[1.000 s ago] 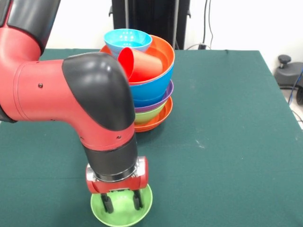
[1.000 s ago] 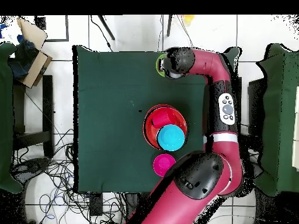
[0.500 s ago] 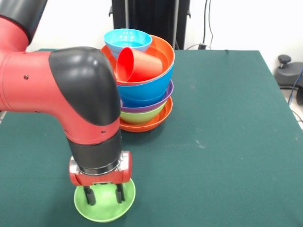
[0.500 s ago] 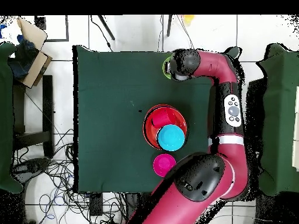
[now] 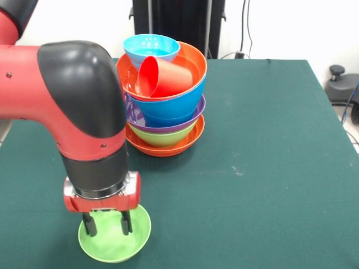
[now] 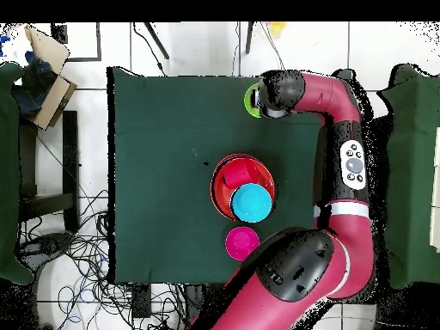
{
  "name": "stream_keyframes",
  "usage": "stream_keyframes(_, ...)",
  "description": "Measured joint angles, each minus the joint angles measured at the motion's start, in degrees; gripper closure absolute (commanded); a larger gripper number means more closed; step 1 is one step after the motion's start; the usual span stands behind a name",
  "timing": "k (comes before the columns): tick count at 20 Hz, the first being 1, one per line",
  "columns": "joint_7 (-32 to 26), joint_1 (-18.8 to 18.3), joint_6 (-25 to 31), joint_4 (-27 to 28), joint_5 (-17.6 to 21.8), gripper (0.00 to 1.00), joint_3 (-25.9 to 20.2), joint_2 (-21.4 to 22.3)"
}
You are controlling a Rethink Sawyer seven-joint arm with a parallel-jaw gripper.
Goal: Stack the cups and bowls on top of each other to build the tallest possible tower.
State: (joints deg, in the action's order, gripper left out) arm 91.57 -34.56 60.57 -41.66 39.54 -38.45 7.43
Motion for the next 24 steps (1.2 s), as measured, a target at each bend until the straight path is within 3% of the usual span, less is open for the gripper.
stream_keyframes(12,0.0,0.1,0.0,-3.4,-4.1,0.0,3.9,4.4)
stream_keyframes(24,0.0,0.3,0.0,-3.5,-5.9,0.0,6.2,4.8)
